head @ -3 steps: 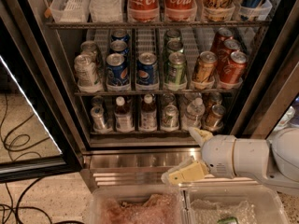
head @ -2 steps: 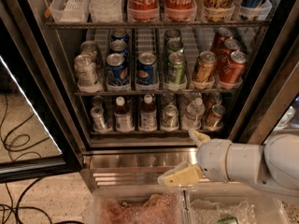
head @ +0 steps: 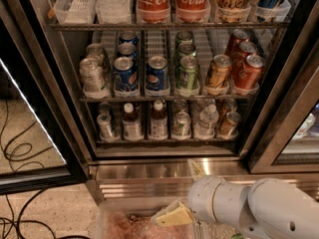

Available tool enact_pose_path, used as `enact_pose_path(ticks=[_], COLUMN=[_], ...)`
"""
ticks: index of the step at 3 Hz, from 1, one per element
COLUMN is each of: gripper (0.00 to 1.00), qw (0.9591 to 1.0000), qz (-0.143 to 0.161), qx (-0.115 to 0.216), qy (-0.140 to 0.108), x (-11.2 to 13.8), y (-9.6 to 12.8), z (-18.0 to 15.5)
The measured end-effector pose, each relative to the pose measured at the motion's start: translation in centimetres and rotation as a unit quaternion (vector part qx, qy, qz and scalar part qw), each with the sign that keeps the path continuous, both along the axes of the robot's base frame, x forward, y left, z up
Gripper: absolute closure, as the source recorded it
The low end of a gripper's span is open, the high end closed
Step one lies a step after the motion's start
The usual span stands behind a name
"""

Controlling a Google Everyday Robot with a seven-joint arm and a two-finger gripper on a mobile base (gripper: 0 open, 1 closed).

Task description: Pick blue plastic bottle from bottom shelf of fridge

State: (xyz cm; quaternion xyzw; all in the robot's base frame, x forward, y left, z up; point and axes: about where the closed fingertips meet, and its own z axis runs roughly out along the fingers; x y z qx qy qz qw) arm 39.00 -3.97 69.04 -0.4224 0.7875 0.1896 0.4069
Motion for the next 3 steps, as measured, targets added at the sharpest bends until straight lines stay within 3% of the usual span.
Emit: enact_pose_path(ticks=[1, 2, 3], gripper=[0.0, 0.0, 0.0], qw=[1.0, 0.9994, 0.9927], qz=[-0.001, 0.002, -0.004], qx=[0.0, 0.009, 0.016], qy=[0.0, -0.033, -0.12], x=[0.0, 0.9, 3.4], y=[0.0, 0.1, 0.2], z=[0.0, -0.3, -0.4])
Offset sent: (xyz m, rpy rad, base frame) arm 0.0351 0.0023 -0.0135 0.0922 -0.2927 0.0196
